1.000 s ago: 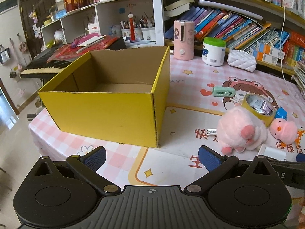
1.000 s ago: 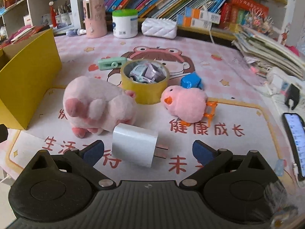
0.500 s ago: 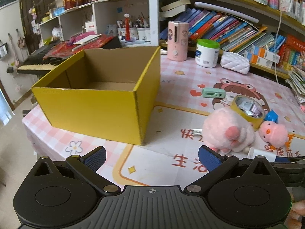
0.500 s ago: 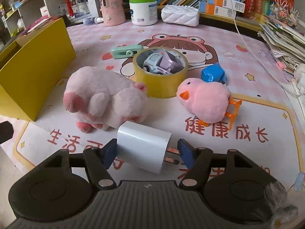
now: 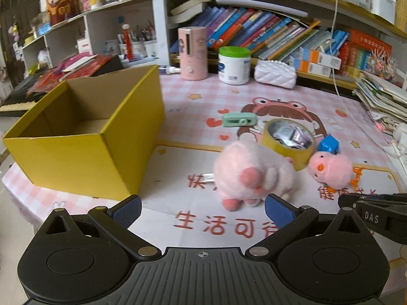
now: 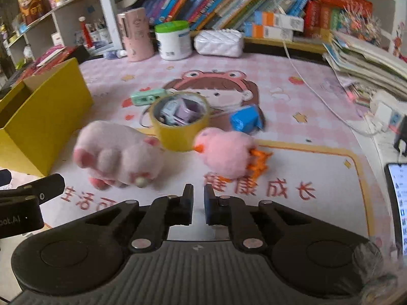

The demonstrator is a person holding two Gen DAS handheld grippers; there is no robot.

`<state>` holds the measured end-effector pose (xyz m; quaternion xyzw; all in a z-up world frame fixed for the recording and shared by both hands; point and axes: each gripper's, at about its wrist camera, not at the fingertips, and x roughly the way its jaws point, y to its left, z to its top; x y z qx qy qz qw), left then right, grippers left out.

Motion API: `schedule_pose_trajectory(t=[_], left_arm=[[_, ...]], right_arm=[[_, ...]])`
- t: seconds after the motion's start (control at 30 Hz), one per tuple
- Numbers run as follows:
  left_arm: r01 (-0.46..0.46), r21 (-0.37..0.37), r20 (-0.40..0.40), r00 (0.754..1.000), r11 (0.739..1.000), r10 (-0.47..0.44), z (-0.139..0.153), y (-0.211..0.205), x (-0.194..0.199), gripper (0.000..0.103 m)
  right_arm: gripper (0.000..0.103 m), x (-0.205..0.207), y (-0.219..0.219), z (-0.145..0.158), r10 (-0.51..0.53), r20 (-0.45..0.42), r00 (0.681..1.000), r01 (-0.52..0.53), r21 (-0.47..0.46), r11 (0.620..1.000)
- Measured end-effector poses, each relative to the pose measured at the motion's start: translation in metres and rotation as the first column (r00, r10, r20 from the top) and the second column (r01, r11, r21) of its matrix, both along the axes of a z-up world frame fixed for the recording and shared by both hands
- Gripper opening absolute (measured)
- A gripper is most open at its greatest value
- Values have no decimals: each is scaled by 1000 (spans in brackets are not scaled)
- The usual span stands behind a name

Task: Organize objects
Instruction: 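Close the right tool on the white charger while the left tool nears the pink pig, then grasp the pink plush pig with the left tool while the right tool lifts the charger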

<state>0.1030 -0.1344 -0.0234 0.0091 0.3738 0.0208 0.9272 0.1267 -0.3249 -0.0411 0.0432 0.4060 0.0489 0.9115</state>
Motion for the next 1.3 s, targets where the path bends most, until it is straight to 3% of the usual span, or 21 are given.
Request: schedule_pose_trajectory(t=[0.1, 0.17, 0.23, 0.37, 0.43, 0.8, 0.87, 0.9, 0.93, 1.3], left_arm=[[11, -7, -9, 1000, 1000, -11, -2, -6, 1, 103], [17, -6, -17, 1000, 1000, -17, -4, -9, 0, 103], [20, -11, -22, 1000, 1000, -21, -6, -10, -1, 103], [-9, -45, -19, 1000, 999, 8, -6, -6, -4, 103], [-30, -62, -14, 999, 998, 29, -6, -3, -5, 103], [-52, -57, -22, 998, 997, 51, -7, 5, -19, 103], [-43, -56, -13, 999, 997, 43, -4, 7, -22, 103], [-37, -55, -7, 999, 998, 37, -3, 7, -23, 103], [-32, -54, -2, 1000, 998, 31, -2, 6, -23, 103], [32, -118, -1, 999, 992, -33, -8, -17, 23, 103]], right_arm=[[9, -1, -10, -7, -7, -31, 999, 7, 8, 1000], [16, -4, -12, -10, -4, -34, 999, 4, 16, 1000], [55, -7, -13, -10, -1, -32, 999, 1, 7, 1000], [72, -16, -14, -6, 22, 4, 1000, -22, 22, 1000], [85, -20, -12, -6, 45, 10, 999, -46, 29, 999], [85, -18, 14, -36, 111, -79, 991, -116, -66, 991], [79, -16, 18, -39, 112, -66, 992, -118, -102, 988], [67, -15, 19, -39, 117, -52, 992, -122, -105, 987], [64, -15, 18, -38, 113, -38, 993, -117, -105, 988], [64, -16, -11, -5, 80, 42, 996, -76, -87, 993]])
